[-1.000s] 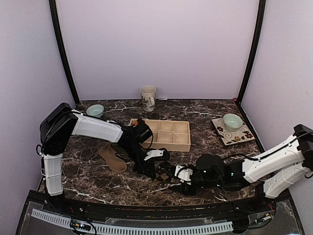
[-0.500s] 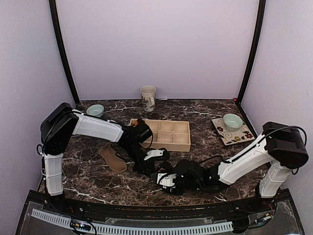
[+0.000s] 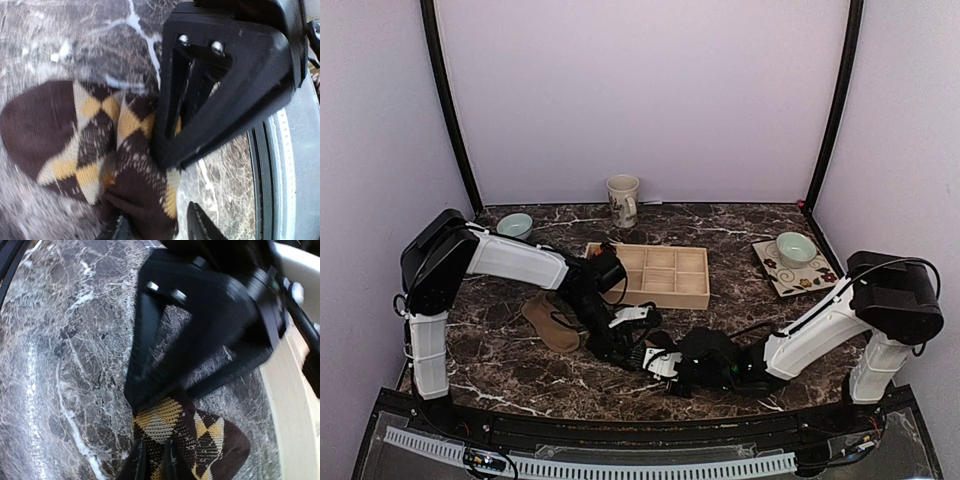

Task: Roll the socks
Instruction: Roll the sock at the center of the board.

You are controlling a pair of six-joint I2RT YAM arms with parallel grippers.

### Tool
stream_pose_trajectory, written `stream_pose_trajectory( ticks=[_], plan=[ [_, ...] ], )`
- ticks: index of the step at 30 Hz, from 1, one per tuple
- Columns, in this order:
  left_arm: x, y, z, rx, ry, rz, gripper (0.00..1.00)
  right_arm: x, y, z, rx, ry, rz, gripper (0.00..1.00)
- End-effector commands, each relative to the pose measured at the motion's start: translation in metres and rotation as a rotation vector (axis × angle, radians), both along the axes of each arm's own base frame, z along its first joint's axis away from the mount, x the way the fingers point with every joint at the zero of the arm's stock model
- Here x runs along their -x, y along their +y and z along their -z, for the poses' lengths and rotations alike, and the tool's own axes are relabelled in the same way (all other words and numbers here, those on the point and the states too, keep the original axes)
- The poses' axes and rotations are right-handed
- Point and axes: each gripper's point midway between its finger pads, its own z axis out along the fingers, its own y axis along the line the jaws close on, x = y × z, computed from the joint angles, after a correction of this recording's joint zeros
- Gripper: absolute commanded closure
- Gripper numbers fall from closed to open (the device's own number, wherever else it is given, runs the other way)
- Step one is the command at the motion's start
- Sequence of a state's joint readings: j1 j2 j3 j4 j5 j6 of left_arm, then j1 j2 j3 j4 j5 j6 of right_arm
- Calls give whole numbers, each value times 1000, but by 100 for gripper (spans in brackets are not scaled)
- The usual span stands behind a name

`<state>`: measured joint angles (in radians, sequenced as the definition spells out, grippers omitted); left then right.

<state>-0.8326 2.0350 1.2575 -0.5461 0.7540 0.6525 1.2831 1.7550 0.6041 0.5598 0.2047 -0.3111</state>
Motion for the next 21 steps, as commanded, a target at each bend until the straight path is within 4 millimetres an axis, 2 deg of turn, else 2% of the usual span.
stream_pose_trajectory(
  ticks=[1, 5, 9, 16, 21],
  plan=[
    [36, 76, 51, -354, 113, -10, 57, 7, -23, 43, 46, 167, 66, 96],
    [29, 77, 40, -315, 87, -27, 54, 9, -26, 49, -4, 323, 93, 100],
    [21, 82, 36, -302, 64, -47, 53, 11, -27, 61, -9, 507, 106, 100],
    [6, 95, 27, -283, -107, -48, 52, 6, -40, 74, -62, 853, 197, 100],
    [-11, 82, -8, -136, -286, -37, 50, 2, -48, 75, -90, 1017, 261, 100]
  ],
)
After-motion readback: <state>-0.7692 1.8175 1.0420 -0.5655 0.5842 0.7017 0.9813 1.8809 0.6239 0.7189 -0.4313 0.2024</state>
